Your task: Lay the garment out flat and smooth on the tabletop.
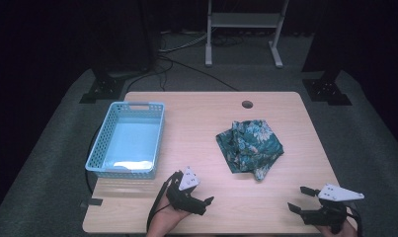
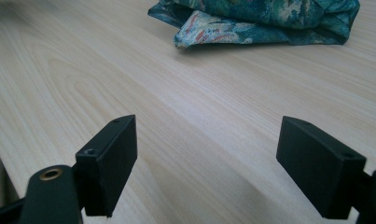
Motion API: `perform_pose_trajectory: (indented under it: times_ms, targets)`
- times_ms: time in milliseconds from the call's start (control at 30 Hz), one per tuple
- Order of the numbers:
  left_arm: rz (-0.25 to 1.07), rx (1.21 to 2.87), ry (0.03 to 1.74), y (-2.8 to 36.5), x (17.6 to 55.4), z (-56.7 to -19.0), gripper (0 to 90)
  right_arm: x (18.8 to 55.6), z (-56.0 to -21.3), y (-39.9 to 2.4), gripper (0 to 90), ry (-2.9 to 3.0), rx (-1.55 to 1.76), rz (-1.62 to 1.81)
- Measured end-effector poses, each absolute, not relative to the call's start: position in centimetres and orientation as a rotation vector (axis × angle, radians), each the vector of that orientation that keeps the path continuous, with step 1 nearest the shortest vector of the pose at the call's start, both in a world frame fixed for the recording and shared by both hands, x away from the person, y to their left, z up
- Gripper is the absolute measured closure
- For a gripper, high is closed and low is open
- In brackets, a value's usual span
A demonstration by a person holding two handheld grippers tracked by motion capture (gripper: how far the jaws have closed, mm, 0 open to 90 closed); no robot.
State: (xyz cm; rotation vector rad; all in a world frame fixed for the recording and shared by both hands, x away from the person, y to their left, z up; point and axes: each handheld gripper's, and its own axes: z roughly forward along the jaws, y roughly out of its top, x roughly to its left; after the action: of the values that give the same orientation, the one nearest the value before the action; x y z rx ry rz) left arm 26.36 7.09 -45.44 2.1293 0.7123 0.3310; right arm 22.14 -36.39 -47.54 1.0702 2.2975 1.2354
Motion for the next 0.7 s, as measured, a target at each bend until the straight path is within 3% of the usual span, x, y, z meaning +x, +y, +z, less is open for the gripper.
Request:
perform_pose_trajectory:
  times_ms: [433, 700]
  targets:
    - [0.321, 2.123, 0.706, 7.2, 26.4, -45.4, 4.8, 25.2, -47.3, -35.0, 20.7, 2.399, 1.049, 1.208]
    - [0.309, 2.113, 0.717, 7.5, 26.6, -45.5, 4.8, 28.6, -45.4, -34.2, 20.8, 2.431, 1.008, 1.151]
